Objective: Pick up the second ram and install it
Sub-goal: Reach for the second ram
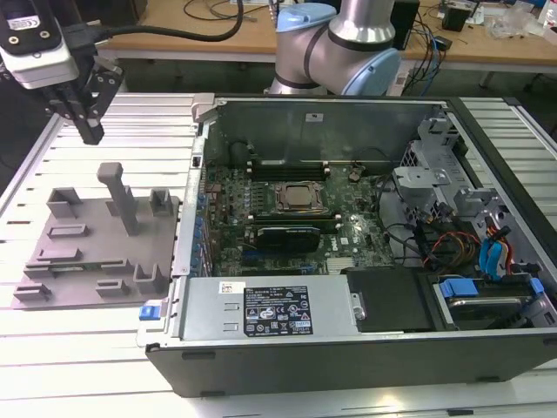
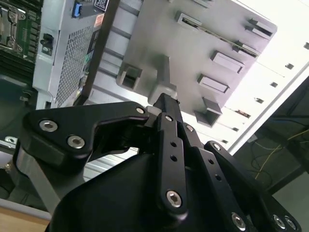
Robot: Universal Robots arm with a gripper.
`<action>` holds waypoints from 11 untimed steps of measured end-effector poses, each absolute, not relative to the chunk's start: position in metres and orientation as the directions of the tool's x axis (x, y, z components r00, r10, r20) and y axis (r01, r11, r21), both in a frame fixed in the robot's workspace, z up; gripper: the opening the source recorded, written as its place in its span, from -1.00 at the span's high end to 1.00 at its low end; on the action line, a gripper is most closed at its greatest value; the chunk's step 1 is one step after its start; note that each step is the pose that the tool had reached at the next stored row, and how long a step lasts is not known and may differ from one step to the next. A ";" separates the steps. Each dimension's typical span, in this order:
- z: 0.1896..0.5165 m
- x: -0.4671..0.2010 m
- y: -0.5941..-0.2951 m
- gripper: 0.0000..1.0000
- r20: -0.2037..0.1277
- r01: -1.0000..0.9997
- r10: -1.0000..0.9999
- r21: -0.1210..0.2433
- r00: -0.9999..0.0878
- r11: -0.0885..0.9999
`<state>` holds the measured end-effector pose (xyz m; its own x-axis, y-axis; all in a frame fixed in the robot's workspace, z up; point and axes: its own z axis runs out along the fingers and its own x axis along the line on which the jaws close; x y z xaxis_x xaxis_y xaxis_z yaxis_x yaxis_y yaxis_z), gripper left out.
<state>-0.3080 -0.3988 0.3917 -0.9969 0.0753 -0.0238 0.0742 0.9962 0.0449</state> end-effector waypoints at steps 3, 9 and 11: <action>0.392 -0.315 -0.399 0.84 -0.024 0.074 0.075 0.045 -0.997 0.996; 0.390 -0.330 -0.399 0.84 -0.024 0.074 0.075 0.045 -0.997 0.996; 0.389 -0.336 -0.399 0.84 -0.024 0.074 0.075 0.045 -0.997 0.996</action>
